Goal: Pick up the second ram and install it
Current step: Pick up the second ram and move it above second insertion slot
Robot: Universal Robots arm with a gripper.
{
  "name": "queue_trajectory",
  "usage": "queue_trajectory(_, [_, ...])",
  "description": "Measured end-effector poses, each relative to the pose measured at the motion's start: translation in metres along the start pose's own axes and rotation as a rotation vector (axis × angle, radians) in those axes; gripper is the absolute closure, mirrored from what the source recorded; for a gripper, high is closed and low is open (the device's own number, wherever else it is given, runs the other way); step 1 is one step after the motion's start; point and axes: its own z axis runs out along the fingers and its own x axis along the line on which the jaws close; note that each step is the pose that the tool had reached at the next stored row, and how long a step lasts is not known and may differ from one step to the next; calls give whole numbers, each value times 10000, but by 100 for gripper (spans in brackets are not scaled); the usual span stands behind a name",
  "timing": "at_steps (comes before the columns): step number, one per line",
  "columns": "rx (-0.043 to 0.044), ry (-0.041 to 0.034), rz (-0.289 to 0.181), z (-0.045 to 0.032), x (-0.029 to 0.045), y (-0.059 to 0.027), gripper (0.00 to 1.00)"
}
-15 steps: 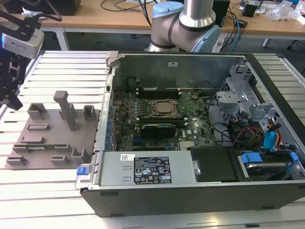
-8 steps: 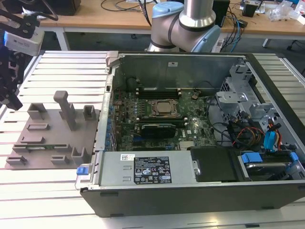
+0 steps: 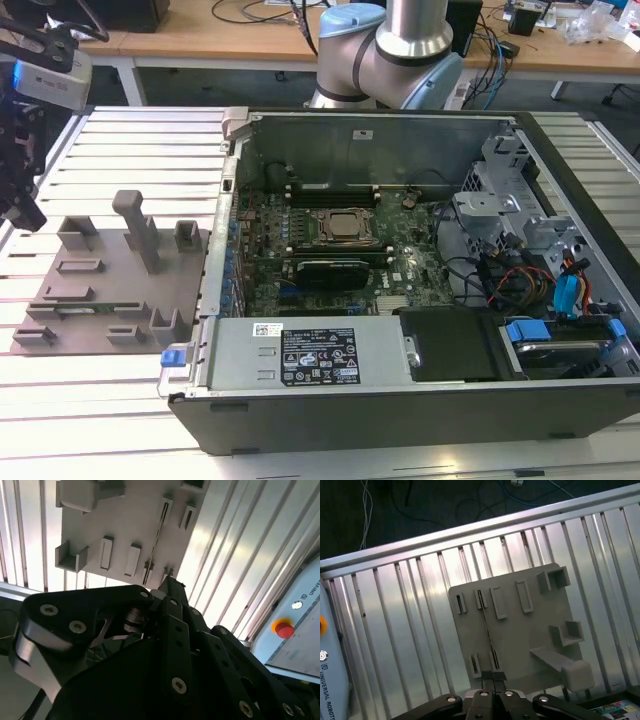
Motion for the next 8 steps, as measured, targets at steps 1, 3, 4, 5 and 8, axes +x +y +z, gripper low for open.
queue_trajectory(1, [-4,8,-167,0,0,0,90])
queue_trajectory(3, [-11,18,-432,0,0,0,90])
queue_trajectory(4, [-13,22,-537,0,0,0,90])
queue_trajectory(5, [-15,25,-602,0,0,0,90])
queue_trajectory(8, [-26,42,-1026,0,0,0,90])
